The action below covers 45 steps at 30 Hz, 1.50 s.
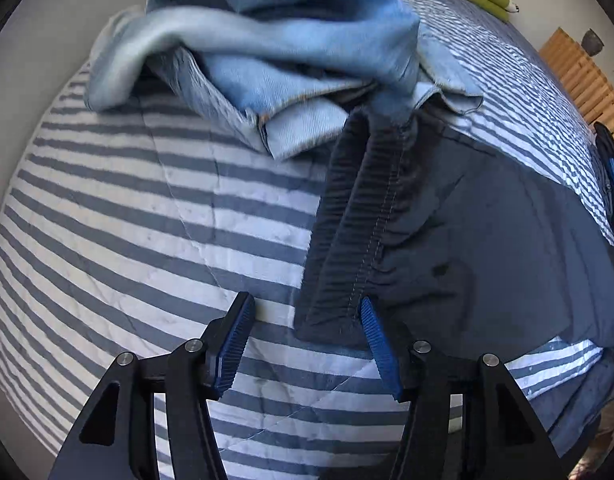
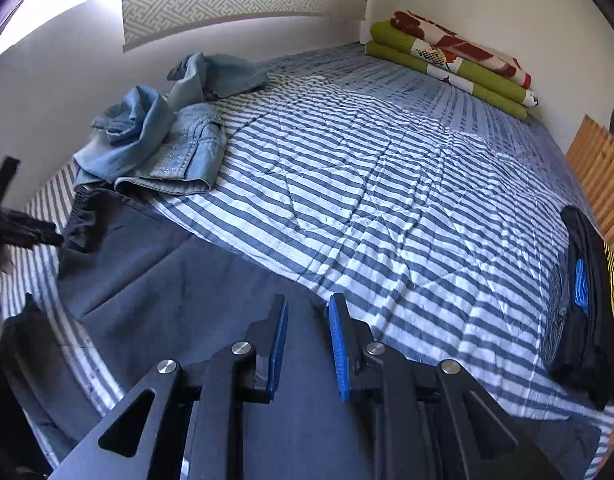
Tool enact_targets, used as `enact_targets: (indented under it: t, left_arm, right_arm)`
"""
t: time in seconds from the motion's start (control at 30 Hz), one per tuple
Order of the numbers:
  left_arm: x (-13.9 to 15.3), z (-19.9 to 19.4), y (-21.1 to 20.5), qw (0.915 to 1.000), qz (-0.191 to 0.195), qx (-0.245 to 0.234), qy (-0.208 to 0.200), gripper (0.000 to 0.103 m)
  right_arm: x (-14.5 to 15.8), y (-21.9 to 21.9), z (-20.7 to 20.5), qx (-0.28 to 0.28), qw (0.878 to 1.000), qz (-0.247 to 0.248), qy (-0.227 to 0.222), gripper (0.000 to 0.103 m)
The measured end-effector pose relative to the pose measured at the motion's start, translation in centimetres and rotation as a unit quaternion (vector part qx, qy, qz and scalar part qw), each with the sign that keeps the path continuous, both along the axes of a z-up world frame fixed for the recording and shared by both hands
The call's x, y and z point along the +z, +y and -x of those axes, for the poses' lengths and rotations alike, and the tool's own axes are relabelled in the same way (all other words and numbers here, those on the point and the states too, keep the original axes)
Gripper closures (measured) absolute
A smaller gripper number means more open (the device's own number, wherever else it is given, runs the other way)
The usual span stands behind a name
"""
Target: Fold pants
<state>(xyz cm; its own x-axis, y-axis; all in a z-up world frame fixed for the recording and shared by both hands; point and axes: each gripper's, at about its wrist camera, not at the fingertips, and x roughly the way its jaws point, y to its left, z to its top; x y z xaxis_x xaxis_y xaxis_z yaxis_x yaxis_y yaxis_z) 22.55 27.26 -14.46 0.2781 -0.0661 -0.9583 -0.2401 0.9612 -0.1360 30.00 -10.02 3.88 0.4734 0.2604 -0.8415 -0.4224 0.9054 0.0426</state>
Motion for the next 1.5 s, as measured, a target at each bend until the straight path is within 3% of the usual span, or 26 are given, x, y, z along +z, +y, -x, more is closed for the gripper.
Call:
enact_targets:
  t: [0.03,0.07,0.17,0.27,0.37,0.5,0.63,0.77,0.97,1.1,1.2,1.3,1.5]
  left_arm:
    - [0.3,0.3,-0.7,0.9995,-0.015,-0.002,-0.027,0.063]
    - [0.3,0.2,-1.4,0.9996,-0.004,-0.014,-0.024,0.076]
    - [2.0,0.1,-2.5,0.9992,0.021,-0.020,-0.029,0.076]
    - [5.4,0.7,-1.8,0.9987,0.010,-0.012,-0.049,0.077]
    - [7.8,0.6,-0.1,0.9983,-0.027,0.014,-0.050,0.076]
    - [7.5,1.2,0.9,0.9965,-0.075,0.034,-0.017,0.065]
    - [9.3,5.7,0.6,0.9968,-0.039,0.029,-0.064,0.063]
    - [10.3,11.9,-1.1,0.9952,-0.023,0.008,-0.095,0.063]
    - [9.0,19.6,-2.9,0.9964,-0.007,0.006,-0.085,0.063]
    - [7.4,22.8,-2.4,0.9971,0.003,0.034,-0.068,0.063]
    - [6.6,24.2,-1.6,0.9965,0.017,0.053,-0.062,0.063]
    - [6.2,24.7,-1.3,0.9965,0.017,0.056,-0.060,0.063]
    - [6.5,24.0,-0.8,0.9959,0.021,0.055,-0.069,0.063]
  right_arm:
    - [0.6,-1.2,1.3,-0.011,1.000,-0.015,0.002,0.080]
    - [1.0,-2.1,2.5,-0.020,0.999,-0.025,0.005,0.080]
    - [1.7,-4.4,5.5,-0.038,0.999,-0.030,0.010,0.080]
    - [1.6,-5.7,7.8,-0.041,0.999,-0.018,0.016,0.080]
    - [1.3,-6.9,9.7,-0.050,0.999,-0.005,0.019,0.080]
    - [1.3,-9.1,11.9,-0.078,0.996,-0.026,0.031,0.080]
    - [2.2,-11.8,15.2,-0.109,0.992,-0.052,0.039,0.080]
    - [2.5,-12.5,18.3,-0.101,0.993,-0.056,0.040,0.080]
    - [1.6,-6.4,19.7,0.008,0.997,-0.055,0.045,0.080]
    - [0.7,1.2,19.9,0.131,0.990,-0.039,0.040,0.080]
    - [0.0,7.5,20.8,0.230,0.972,-0.021,0.036,0.079]
    - [-0.9,13.6,22.3,0.324,0.946,-0.002,0.032,0.076]
    - [-3.6,20.9,24.5,0.405,0.913,0.049,0.014,0.074]
